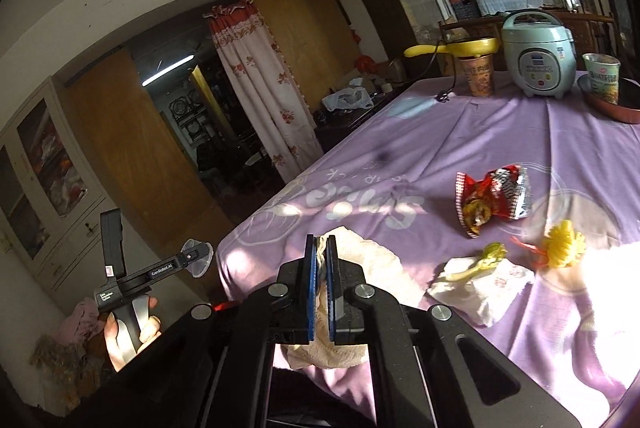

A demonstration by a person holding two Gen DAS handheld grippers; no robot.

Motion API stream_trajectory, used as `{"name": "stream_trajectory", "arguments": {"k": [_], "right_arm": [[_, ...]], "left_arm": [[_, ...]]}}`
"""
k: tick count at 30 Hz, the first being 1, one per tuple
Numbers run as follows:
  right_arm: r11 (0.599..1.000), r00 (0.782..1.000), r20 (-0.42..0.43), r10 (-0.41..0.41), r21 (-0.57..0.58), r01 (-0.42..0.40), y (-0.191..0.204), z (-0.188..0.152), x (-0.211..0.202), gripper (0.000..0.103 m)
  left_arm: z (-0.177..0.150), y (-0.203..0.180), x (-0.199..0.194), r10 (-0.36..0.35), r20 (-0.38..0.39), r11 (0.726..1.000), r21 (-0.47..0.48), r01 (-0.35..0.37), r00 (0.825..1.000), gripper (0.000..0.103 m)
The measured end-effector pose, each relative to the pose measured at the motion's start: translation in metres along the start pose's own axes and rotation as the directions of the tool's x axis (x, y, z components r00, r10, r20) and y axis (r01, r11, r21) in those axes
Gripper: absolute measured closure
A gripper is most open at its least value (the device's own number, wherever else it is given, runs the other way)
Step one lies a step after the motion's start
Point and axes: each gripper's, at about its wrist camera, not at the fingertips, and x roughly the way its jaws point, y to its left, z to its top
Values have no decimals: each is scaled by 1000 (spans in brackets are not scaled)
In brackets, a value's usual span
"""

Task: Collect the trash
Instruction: 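Carry the lid and tissue to the red wastebasket and open both grippers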

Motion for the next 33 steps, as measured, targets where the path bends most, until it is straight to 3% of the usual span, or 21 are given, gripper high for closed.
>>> {"name": "stream_trajectory", "arguments": {"k": [4, 10, 22, 29, 33], "right_arm": [[996, 995, -79, 68, -50, -72, 36, 0, 34, 98], [980, 967, -214, 140, -108, -166, 94, -12, 90, 98], [942, 859, -478, 186, -160, -293, 189, -56, 217, 98], [935, 792, -584, 177, -151, -321, 221, -80, 285, 98], [930, 764, -621, 175, -150, -335, 236, -93, 312, 98]], "left_arm": [[-24, 65, 7, 68, -61, 990, -117, -75, 996, 49], [-60, 138, 36, 147, -166, 958, -222, -182, 975, 49], [-100, 230, 73, 132, -310, 884, -394, -253, 942, 49], [-114, 258, 77, 96, -319, 851, -465, -244, 943, 26], [-114, 263, 75, 109, -298, 832, -494, -251, 948, 23]]}}
